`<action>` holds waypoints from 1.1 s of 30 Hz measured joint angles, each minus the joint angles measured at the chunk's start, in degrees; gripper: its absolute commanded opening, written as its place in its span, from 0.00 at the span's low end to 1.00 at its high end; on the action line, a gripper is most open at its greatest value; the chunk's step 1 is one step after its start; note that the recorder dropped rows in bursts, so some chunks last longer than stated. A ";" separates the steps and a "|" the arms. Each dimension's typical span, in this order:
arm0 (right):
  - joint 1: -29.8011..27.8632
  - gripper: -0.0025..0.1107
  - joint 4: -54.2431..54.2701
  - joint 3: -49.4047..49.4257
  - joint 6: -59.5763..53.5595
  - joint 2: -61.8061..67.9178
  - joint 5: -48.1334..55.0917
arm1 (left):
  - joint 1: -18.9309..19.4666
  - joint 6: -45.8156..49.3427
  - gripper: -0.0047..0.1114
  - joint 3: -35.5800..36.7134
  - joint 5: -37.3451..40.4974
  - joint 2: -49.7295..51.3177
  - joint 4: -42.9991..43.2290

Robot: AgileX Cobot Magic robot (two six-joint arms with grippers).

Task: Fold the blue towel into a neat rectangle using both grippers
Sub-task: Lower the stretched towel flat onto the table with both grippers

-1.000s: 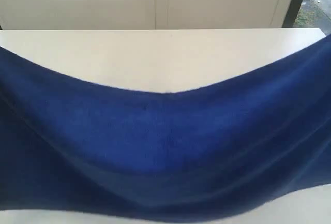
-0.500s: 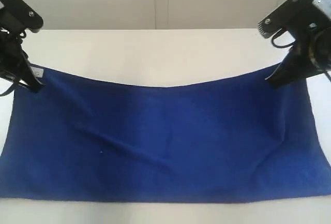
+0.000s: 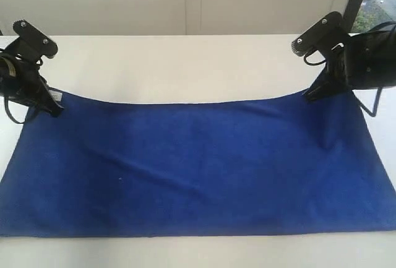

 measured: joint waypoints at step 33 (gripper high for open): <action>-4.49 0.02 -5.25 -11.51 9.02 15.74 0.41 | 3.57 1.74 0.04 -11.57 -7.19 14.47 0.00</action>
